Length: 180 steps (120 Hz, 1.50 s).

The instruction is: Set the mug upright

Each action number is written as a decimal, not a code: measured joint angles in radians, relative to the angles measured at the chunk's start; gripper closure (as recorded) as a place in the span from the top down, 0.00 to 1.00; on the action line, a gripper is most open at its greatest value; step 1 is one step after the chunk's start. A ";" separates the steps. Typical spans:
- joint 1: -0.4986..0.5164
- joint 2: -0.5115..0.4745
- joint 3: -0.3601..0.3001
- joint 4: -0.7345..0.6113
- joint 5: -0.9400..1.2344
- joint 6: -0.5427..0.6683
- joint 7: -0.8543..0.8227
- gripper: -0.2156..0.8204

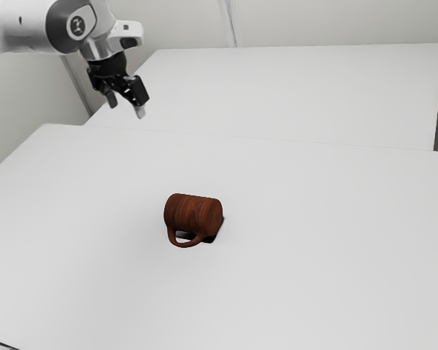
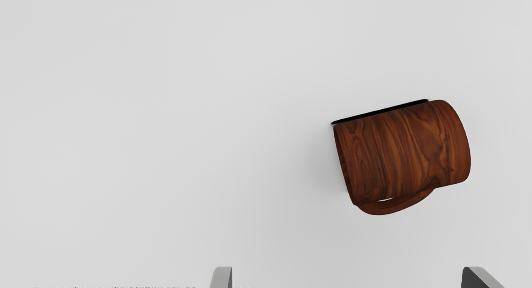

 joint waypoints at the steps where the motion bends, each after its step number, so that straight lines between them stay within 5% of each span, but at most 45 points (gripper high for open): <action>1: -0.001 0.000 0.000 0.000 0.000 -0.001 -0.003 0.79; 48: 0.021 -0.006 0.003 -0.014 -0.017 -0.021 -0.089 0.79; 100: -0.011 -0.033 0.136 -0.282 -0.290 0.054 -0.096 0.79; 135: 0.065 -0.006 0.161 -0.437 -0.495 0.206 0.108 0.79; 180: 0.064 0.118 0.162 -0.473 -0.750 0.271 0.410 0.79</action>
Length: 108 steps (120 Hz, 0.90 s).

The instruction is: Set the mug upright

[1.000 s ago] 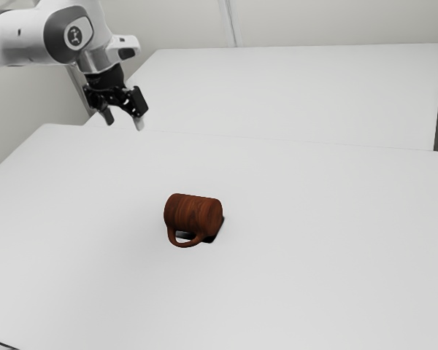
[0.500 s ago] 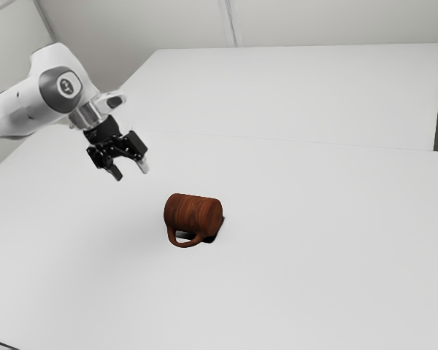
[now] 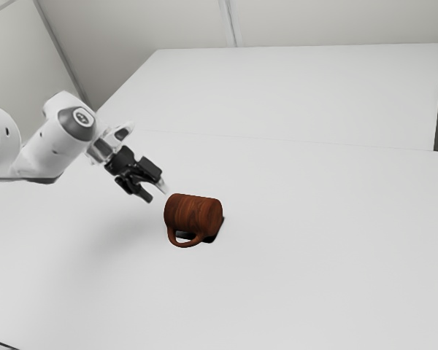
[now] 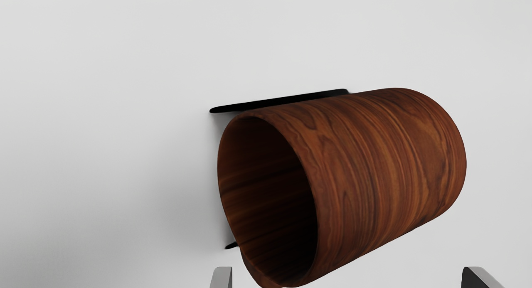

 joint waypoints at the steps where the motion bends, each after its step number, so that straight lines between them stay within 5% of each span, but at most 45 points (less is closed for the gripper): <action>1: 0.001 0.003 0.000 0.000 -0.005 0.000 0.006 0.79; 81: 0.042 0.147 -0.004 0.002 -0.328 -0.153 0.270 0.79; 108: 0.043 0.184 -0.004 0.004 -0.409 -0.217 0.297 0.49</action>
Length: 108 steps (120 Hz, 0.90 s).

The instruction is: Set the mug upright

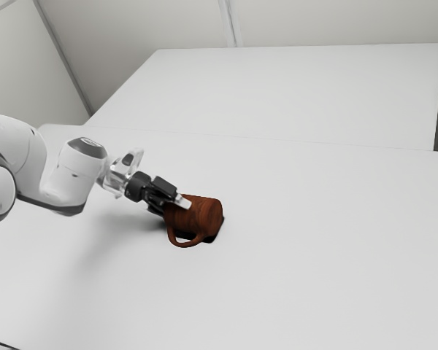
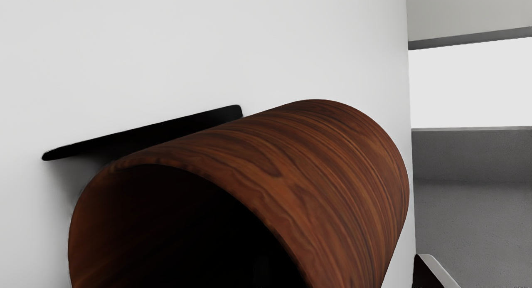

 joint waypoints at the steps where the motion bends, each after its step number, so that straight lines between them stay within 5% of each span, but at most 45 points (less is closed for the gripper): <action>1: 0.000 0.000 0.000 0.000 -0.002 -0.002 0.001 0.47; 18: 0.000 0.000 -0.004 0.006 -0.022 -0.024 0.014 0.26; 51: -0.010 -0.023 -0.003 0.008 -0.026 -0.044 0.035 0.08; 82: -0.053 -0.114 0.005 0.016 0.090 -0.036 0.035 0.05; 108: -0.161 -0.223 0.003 0.053 0.529 0.037 -0.075 0.04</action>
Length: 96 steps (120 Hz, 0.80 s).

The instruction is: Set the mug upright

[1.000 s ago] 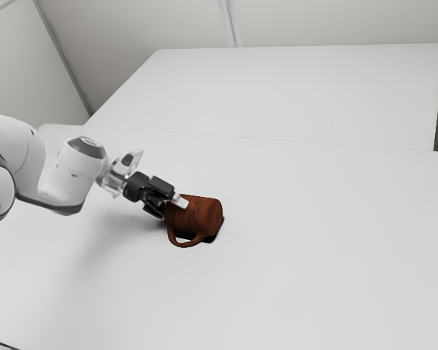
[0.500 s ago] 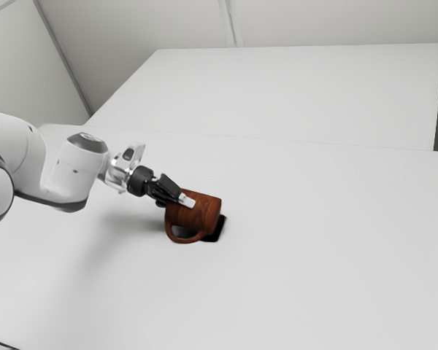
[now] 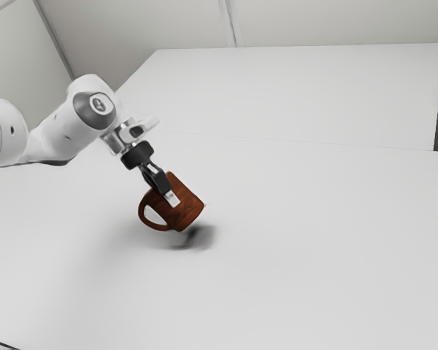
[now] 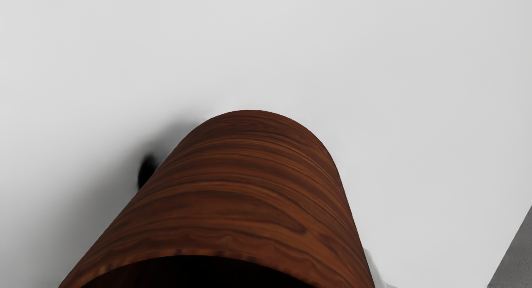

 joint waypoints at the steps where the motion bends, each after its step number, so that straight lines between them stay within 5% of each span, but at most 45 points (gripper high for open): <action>1: -0.005 -0.002 0.000 0.000 0.020 0.005 -0.006 0.04; 25: -0.106 -0.016 0.000 -0.048 0.346 0.176 -0.121 0.04; 72: -0.169 -0.056 0.001 -0.188 0.519 0.452 -0.267 0.03; 96: -0.168 -0.052 0.002 -0.190 0.523 0.491 -0.310 0.41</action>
